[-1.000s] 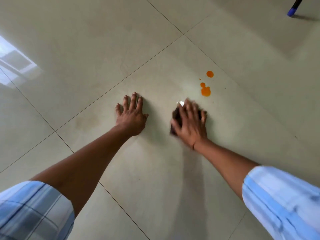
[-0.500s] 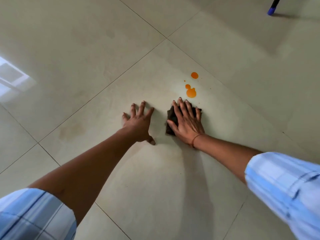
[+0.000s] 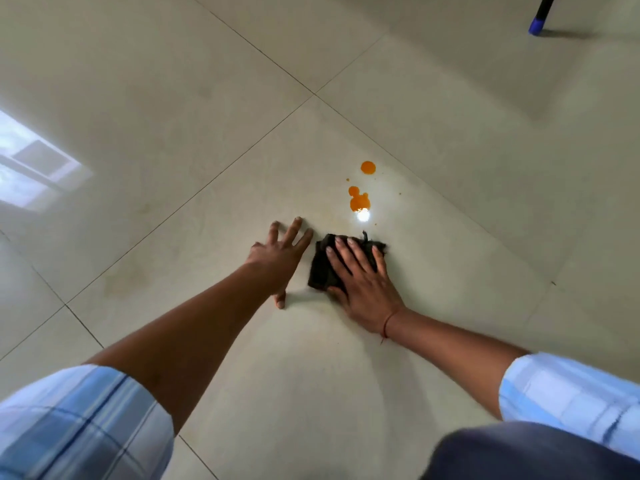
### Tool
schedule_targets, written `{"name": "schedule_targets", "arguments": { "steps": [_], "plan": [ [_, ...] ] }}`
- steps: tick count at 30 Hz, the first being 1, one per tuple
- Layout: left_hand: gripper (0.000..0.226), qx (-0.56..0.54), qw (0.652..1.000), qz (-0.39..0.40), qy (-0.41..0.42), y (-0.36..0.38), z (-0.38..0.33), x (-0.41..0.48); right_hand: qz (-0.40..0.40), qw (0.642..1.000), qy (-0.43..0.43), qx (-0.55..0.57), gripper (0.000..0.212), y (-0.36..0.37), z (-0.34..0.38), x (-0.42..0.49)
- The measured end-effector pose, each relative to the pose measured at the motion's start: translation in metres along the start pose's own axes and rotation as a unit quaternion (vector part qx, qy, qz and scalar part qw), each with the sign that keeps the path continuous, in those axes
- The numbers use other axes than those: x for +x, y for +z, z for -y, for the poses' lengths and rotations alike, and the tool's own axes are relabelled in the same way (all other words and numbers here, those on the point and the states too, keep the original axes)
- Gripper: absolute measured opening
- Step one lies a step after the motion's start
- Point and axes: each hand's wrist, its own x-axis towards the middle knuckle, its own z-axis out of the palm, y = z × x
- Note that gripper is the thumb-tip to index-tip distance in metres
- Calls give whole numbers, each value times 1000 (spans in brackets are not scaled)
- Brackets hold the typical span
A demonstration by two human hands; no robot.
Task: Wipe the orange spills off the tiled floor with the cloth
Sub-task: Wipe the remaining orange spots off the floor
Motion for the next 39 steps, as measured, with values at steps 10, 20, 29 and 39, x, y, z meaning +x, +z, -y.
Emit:
{"name": "schedule_targets", "arguments": {
  "steps": [10,20,29,39],
  "plan": [
    [147,-55,996,-74,-12,-42,9,41,-51,996,61,32,67,-2,0,42],
    [158,-56,998,-16,-27,-41,21,66,-112,959,253,59,68,-22,-91,65],
    [157,-95,995,-15,-10,-38,27,69,-80,995,45,44,69,-18,-18,82],
    [161,-98,995,-25,-15,-34,30,71,-91,991,102,15,68,-22,-30,105]
  ]
}}
